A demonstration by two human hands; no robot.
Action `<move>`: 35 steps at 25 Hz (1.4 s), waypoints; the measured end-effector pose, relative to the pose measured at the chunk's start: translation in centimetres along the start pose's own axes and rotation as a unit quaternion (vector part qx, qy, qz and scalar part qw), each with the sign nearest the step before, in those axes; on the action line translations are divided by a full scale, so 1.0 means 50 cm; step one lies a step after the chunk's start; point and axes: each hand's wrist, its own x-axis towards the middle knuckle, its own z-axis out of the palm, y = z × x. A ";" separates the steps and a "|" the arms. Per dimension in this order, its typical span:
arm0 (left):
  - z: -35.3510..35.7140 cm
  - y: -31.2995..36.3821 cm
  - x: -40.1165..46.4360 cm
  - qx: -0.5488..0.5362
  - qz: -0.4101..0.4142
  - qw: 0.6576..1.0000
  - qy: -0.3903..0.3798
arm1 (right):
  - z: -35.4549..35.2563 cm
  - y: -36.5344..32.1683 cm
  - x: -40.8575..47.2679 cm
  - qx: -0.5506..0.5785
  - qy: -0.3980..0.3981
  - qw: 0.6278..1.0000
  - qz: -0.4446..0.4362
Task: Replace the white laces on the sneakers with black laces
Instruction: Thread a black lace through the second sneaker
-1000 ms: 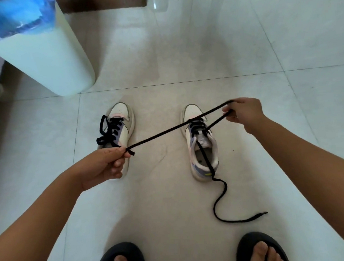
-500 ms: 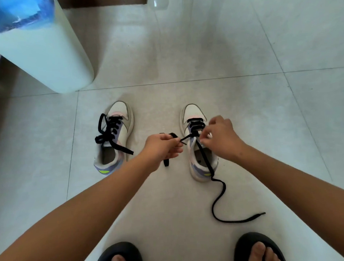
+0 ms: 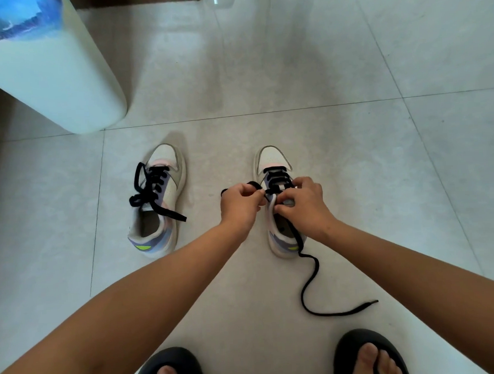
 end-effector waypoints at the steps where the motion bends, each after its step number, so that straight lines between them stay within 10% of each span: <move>1: 0.003 -0.003 -0.001 0.001 0.003 1.000 0.007 | 0.002 0.001 0.001 0.005 0.002 1.000 0.001; 14: -0.007 -0.034 -0.009 0.119 0.074 0.989 -0.050 | 0.011 0.003 0.009 -0.008 0.010 1.000 -0.007; 22: 0.027 -0.089 -0.055 0.474 0.092 0.874 -0.049 | -0.012 -0.003 -0.004 -0.074 -0.033 0.995 -0.053; 26: 0.037 -0.078 -0.050 0.479 0.086 0.873 -0.030 | -0.060 0.026 -0.095 -0.251 0.013 0.933 -0.258; 30: 0.035 -0.068 -0.041 0.472 0.072 0.878 -0.040 | -0.057 0.064 -0.208 -0.301 -0.219 0.860 -0.349; 32: 0.028 -0.070 -0.038 0.460 0.076 0.883 -0.061 | -0.064 0.057 -0.187 -0.203 -0.256 0.910 -0.255; 35: 0.007 -0.071 -0.030 0.436 0.069 0.893 -0.087 | -0.044 0.053 -0.104 -0.026 -0.042 0.994 -0.095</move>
